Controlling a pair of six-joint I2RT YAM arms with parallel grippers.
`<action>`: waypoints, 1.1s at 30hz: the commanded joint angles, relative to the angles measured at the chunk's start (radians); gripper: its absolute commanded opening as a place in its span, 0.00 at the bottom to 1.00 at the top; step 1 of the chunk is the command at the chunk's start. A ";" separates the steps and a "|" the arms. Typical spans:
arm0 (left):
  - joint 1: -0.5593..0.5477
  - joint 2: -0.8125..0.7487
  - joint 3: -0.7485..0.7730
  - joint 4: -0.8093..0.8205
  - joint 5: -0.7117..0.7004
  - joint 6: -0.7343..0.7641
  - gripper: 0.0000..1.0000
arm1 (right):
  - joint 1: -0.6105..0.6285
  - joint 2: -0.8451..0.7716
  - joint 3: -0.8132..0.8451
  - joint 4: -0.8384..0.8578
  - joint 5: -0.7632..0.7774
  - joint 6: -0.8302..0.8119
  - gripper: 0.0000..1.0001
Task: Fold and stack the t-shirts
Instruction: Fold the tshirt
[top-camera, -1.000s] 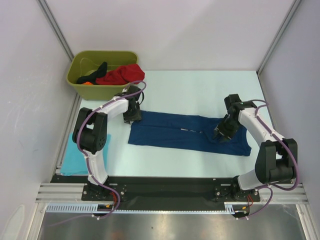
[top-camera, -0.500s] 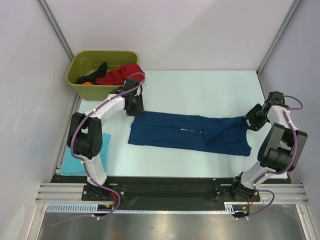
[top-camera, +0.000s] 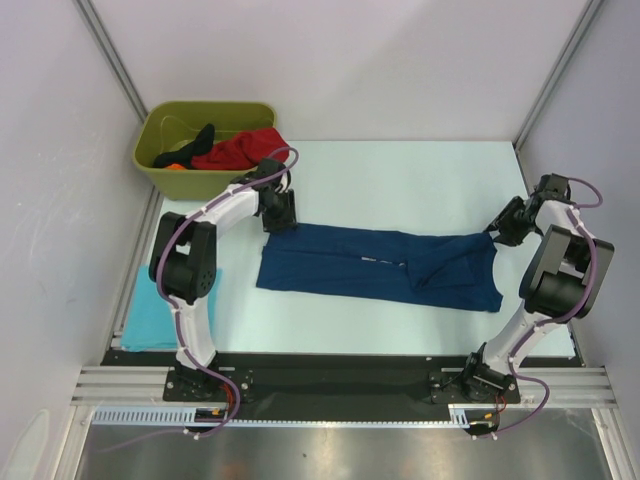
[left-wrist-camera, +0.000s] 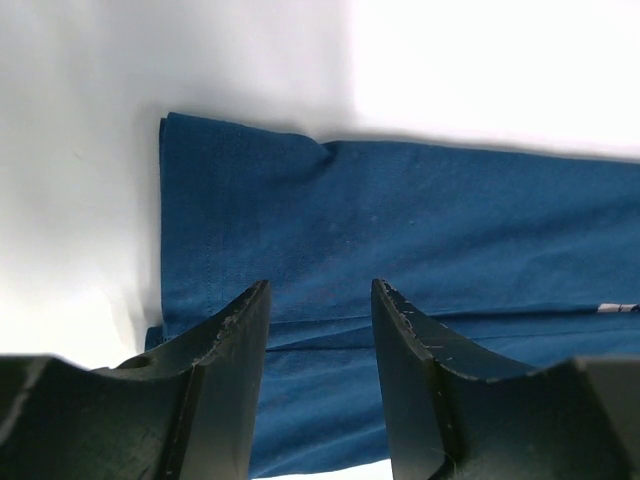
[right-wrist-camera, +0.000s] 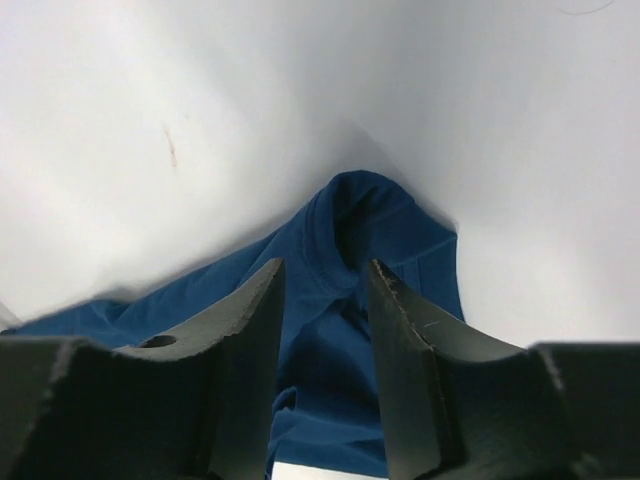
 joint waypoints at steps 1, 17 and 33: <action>0.008 0.002 0.017 0.008 0.013 0.028 0.50 | -0.005 0.028 0.033 0.029 -0.031 -0.027 0.43; -0.032 -0.094 -0.024 -0.055 -0.035 0.019 0.59 | 0.015 -0.107 0.137 -0.351 0.230 0.103 0.75; -0.228 -0.139 -0.069 0.186 0.446 0.050 0.56 | 0.169 -0.196 -0.154 -0.158 -0.003 -0.137 0.49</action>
